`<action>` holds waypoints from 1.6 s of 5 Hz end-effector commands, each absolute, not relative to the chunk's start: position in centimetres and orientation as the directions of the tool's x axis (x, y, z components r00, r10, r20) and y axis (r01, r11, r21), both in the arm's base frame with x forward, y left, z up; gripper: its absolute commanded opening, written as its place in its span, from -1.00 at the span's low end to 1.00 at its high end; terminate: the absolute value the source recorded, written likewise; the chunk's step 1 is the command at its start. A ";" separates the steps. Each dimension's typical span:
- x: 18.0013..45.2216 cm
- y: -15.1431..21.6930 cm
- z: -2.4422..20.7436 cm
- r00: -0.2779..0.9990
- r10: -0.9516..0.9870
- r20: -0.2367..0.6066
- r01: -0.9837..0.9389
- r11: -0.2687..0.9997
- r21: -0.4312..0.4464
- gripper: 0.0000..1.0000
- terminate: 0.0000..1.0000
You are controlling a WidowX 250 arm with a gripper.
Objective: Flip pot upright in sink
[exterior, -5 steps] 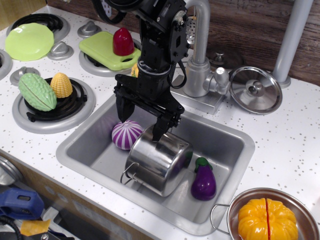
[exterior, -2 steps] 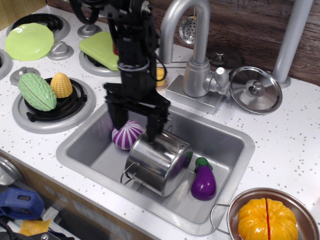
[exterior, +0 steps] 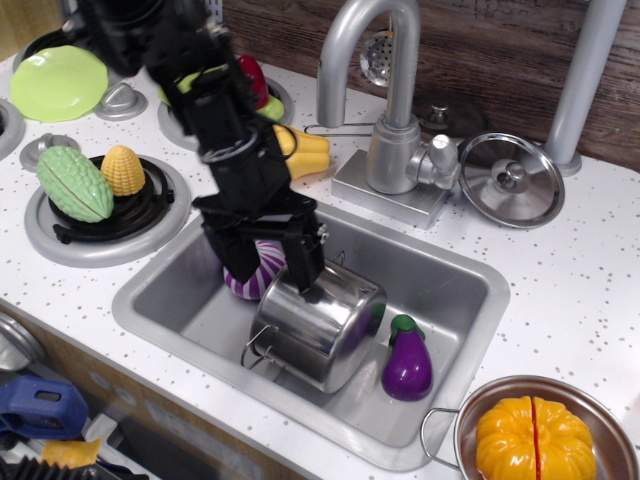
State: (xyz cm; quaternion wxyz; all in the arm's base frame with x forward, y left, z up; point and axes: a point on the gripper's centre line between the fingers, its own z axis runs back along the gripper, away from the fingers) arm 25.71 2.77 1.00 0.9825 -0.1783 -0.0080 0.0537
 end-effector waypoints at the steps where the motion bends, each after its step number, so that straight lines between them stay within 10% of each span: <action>1: 25.6 2.1 0.5 0.992 0.127 0.011 -0.108 0.886 -0.452 1.00 -1.00; 4: 24.7 -0.5 -0.4 0.982 0.184 -0.035 -0.168 0.786 -0.595 1.00 -1.00; 5: 24.5 -1.6 0.0 0.976 0.212 -0.044 -0.196 0.781 -0.593 -1.00 -1.00; 8: 24.0 -3.3 0.1 0.965 0.229 0.127 -0.203 0.961 -0.190 -1.00 -1.00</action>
